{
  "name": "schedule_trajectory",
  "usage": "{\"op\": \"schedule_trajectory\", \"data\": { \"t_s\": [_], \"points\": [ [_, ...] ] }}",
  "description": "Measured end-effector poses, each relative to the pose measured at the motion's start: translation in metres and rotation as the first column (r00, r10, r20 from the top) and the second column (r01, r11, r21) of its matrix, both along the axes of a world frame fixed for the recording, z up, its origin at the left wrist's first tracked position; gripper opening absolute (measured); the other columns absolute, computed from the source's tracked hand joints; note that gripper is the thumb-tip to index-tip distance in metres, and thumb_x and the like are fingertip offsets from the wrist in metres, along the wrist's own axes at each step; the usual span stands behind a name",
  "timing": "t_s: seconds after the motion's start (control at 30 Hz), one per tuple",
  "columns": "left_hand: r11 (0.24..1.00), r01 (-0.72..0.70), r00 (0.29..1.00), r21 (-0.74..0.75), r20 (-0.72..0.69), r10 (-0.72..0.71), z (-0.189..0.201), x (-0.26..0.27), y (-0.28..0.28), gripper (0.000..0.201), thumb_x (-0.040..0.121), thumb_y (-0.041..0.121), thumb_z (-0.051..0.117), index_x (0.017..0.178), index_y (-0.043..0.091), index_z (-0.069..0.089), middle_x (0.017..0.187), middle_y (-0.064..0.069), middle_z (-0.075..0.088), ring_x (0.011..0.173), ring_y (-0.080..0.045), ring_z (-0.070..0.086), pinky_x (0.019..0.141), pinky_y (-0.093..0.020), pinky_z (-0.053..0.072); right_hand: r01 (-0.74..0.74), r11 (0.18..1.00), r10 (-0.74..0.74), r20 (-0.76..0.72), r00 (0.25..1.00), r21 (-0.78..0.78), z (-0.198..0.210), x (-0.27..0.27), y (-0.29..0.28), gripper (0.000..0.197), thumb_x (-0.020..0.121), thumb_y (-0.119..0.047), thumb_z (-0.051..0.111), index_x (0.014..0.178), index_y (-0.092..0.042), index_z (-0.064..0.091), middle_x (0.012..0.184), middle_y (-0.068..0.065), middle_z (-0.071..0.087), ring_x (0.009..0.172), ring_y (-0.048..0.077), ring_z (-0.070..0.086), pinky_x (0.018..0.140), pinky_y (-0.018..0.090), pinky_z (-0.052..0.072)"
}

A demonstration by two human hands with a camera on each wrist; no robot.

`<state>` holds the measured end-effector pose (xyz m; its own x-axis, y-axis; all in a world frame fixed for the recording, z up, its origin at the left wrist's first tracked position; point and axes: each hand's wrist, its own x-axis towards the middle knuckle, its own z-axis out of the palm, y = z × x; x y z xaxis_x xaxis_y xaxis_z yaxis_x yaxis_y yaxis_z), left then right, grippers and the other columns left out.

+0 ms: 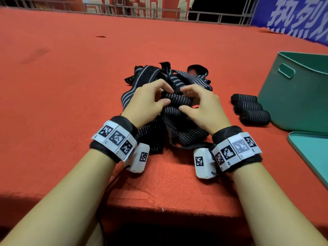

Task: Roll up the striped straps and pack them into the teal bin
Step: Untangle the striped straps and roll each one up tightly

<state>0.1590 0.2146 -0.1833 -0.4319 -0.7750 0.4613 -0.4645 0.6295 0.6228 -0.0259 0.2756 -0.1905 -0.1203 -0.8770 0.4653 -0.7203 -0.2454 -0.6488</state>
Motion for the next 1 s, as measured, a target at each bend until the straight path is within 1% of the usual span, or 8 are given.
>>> {"op": "schedule_trajectory", "data": {
  "t_s": [0.1, 0.23, 0.33, 0.4, 0.5, 0.67, 0.83, 1.0],
  "points": [
    [0.998, -0.005, 0.992, -0.07, 0.127, 0.014, 0.004, 0.0, 0.0, 0.023, 0.089, 0.012, 0.071, 0.104, 0.025, 0.061, 0.099, 0.011, 0.066, 0.09, -0.013, 0.061, 0.081, -0.033, 0.049, 0.014, 0.999, -0.019, -0.141, 0.99, -0.034, 0.001, 0.004, -0.003, 0.041, 0.084, -0.01, 0.074, 0.122, -0.024, 0.074, 0.117, -0.007, 0.072, 0.112, 0.009, 0.063, 0.102, 0.024, 0.048],
    [0.984, -0.022, 0.953, -0.179, 0.293, 0.075, 0.007, -0.001, 0.001, 0.038, 0.092, 0.016, 0.067, 0.129, 0.022, 0.062, 0.12, 0.0, 0.071, 0.113, -0.025, 0.064, 0.094, -0.044, 0.051, 0.03, 0.992, -0.055, -0.213, 0.975, -0.12, 0.006, 0.011, -0.004, 0.04, 0.079, -0.002, 0.066, 0.111, -0.025, 0.076, 0.11, -0.007, 0.071, 0.105, 0.014, 0.065, 0.097, 0.032, 0.05],
    [0.966, -0.049, 0.964, -0.255, 0.242, 0.113, 0.007, -0.005, 0.004, 0.031, 0.089, 0.013, 0.068, 0.118, 0.021, 0.074, 0.106, -0.001, 0.072, 0.103, -0.027, 0.066, 0.088, -0.044, 0.052, 0.046, 0.994, -0.064, -0.19, 0.98, -0.095, 0.008, 0.013, 0.001, 0.035, 0.079, -0.003, 0.062, 0.106, -0.025, 0.069, 0.105, -0.011, 0.07, 0.102, 0.011, 0.065, 0.095, 0.032, 0.051],
    [0.955, -0.061, 0.973, -0.292, 0.194, 0.122, 0.005, -0.007, 0.006, 0.027, 0.085, 0.01, 0.066, 0.108, 0.02, 0.075, 0.097, 0.0, 0.069, 0.094, -0.027, 0.066, 0.08, -0.046, 0.053, 0.029, 0.999, -0.033, -0.142, 0.989, -0.028, 0.009, 0.012, 0.004, 0.026, 0.084, -0.017, 0.067, 0.108, -0.027, 0.067, 0.102, -0.013, 0.07, 0.097, 0.009, 0.065, 0.089, 0.028, 0.051],
    [0.953, -0.056, 0.974, -0.299, 0.192, 0.117, 0.003, -0.01, 0.008, 0.028, 0.083, 0.007, 0.065, 0.106, 0.018, 0.073, 0.098, 0.0, 0.067, 0.095, -0.027, 0.065, 0.078, -0.047, 0.053, 0.01, 0.996, 0.004, -0.159, 0.987, 0.085, 0.01, 0.005, 0.005, 0.033, 0.093, -0.032, 0.065, 0.126, -0.03, 0.069, 0.116, -0.009, 0.073, 0.104, 0.01, 0.064, 0.09, 0.023, 0.046],
    [0.974, -0.019, 0.972, -0.226, 0.223, 0.071, 0.005, -0.007, 0.008, 0.031, 0.082, 0.008, 0.061, 0.109, 0.021, 0.065, 0.101, 0.003, 0.068, 0.095, -0.024, 0.064, 0.08, -0.042, 0.052, -0.029, 0.999, 0.031, -0.228, 0.973, 0.014, 0.005, -0.001, 0.002, 0.037, 0.094, -0.026, 0.07, 0.131, -0.026, 0.071, 0.124, -0.005, 0.073, 0.119, 0.014, 0.064, 0.105, 0.03, 0.047],
    [0.985, 0.026, 0.984, -0.173, 0.178, 0.006, 0.007, -0.006, 0.009, 0.033, 0.093, 0.037, 0.068, 0.122, 0.022, 0.069, 0.115, 0.007, 0.072, 0.108, -0.011, 0.064, 0.09, -0.027, 0.048, -0.015, 0.996, -0.005, -0.217, 0.976, -0.092, 0.003, -0.003, 0.0, 0.039, 0.087, -0.017, 0.076, 0.125, -0.022, 0.074, 0.116, -0.002, 0.075, 0.112, 0.017, 0.068, 0.1, 0.034, 0.051],
    [0.991, 0.005, 0.999, -0.131, 0.046, 0.001, 0.013, -0.007, 0.005, 0.025, 0.088, 0.026, 0.077, 0.114, 0.023, 0.076, 0.108, 0.011, 0.074, 0.103, -0.003, 0.063, 0.088, -0.018, 0.043, -0.01, 0.993, -0.008, -0.146, 0.989, -0.117, 0.008, -0.001, 0.004, 0.037, 0.081, -0.02, 0.079, 0.118, -0.024, 0.076, 0.114, -0.009, 0.075, 0.11, 0.008, 0.067, 0.101, 0.028, 0.051]
  ]
}}
